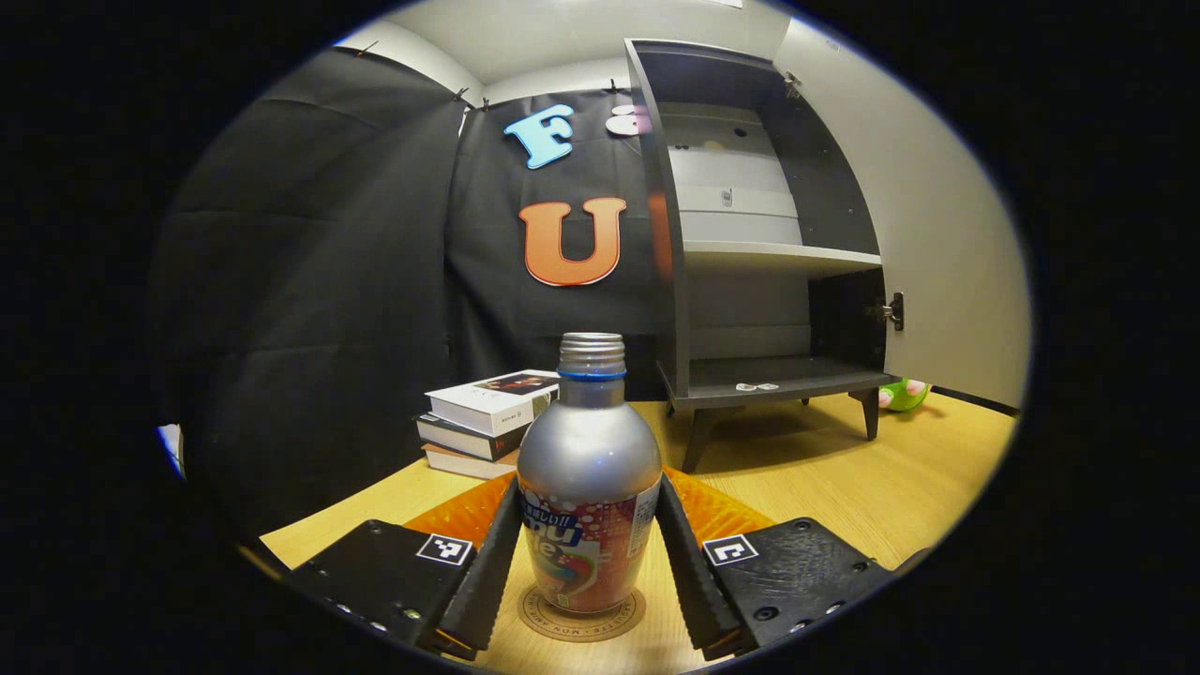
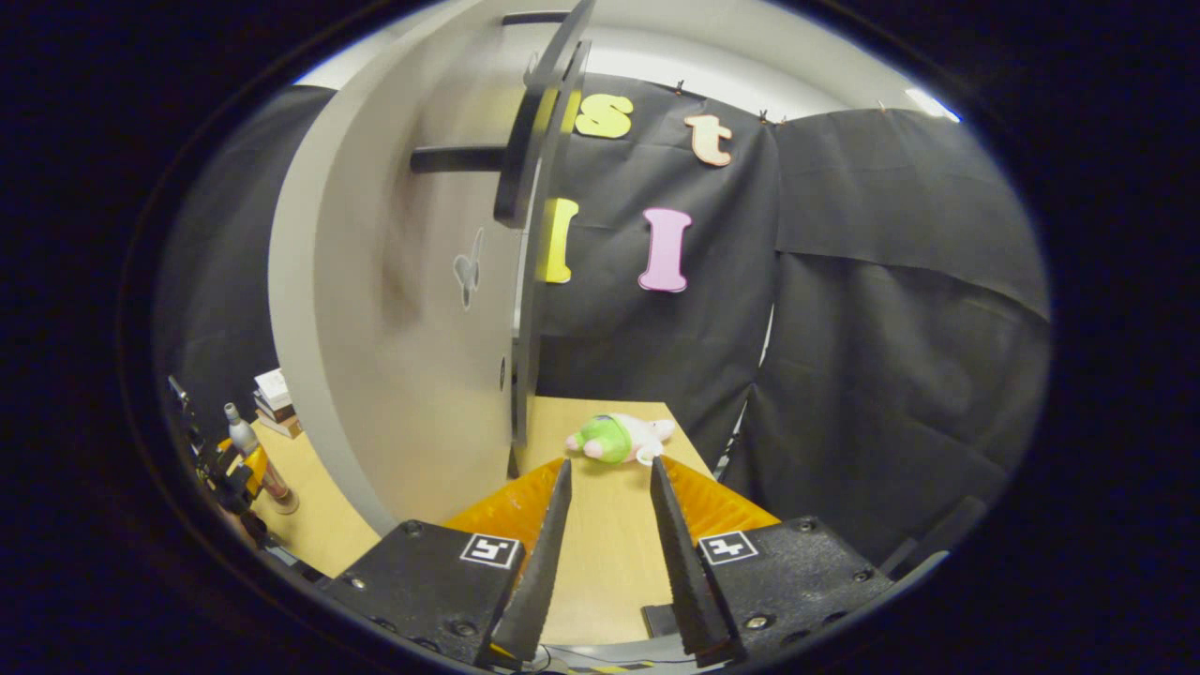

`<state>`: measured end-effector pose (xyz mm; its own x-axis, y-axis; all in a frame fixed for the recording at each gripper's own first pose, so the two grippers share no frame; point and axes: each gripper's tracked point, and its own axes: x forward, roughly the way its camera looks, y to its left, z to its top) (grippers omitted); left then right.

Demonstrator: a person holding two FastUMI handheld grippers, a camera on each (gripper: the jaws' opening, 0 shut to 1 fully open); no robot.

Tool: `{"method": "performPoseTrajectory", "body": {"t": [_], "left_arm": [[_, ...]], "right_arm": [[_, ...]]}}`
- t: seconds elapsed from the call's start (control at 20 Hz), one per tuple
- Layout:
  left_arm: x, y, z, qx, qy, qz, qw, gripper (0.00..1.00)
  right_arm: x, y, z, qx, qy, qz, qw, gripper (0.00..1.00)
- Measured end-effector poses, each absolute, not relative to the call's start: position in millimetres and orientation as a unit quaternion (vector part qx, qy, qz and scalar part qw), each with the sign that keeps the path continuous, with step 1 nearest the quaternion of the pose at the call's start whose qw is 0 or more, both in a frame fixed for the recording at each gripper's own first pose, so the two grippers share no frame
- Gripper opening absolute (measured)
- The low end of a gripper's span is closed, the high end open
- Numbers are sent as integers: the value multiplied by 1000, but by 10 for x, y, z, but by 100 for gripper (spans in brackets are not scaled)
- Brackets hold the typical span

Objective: Open the cabinet door with the right hand, grasp the bottle in the cabinet with the left hand and place it on the coaster, then close the cabinet door with the right hand.

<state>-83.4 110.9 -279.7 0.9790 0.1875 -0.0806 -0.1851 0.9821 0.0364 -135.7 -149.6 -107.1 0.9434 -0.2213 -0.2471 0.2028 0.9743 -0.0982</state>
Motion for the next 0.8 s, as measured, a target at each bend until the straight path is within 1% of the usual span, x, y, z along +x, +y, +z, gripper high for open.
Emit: {"method": "performPoseTrajectory", "body": {"t": [0.15,0.2,0.3,0.35,0.4,0.45,0.55,0.6,0.65,0.75,0.8], "left_arm": [[-840,1112,-2883,11,40,91,995,75],[-848,1141,-2909,12,39,94,995,75],[-833,1165,-2987,5,39,94,995,76],[-852,1202,-3053,1,45,99,994,76],[-871,1231,-3086,-2,48,102,994,78],[-878,1206,-3118,-8,50,97,994,79],[-887,1220,-3078,-8,39,95,995,80],[-880,1220,-3061,-7,36,96,995,80],[-870,1226,-3048,-8,32,93,995,80],[-854,1212,-2963,-4,21,90,996,84],[-842,1233,-2922,-1,15,92,996,90]], "right_arm": [[-1319,-1507,-1104,-31,136,-112,984,56],[-1295,-1516,-1112,-30,137,-113,984,51],[-1238,-1530,-1118,-35,141,-115,983,51],[-1217,-1535,-1102,-35,141,-114,983,56],[-1191,-1549,-1123,-37,142,-116,982,56],[-1195,-1560,-1124,-38,143,-117,982,51],[-1154,-1564,-1146,-41,148,-120,981,51],[-1133,-1570,-1166,-42,150,-121,980,56],[-1127,-1569,-1187,-43,153,-121,980,56],[-1130,-1573,-1225,-44,158,-121,979,57],[-1123,-1574,-1255,-44,160,-122,979,51]]}}
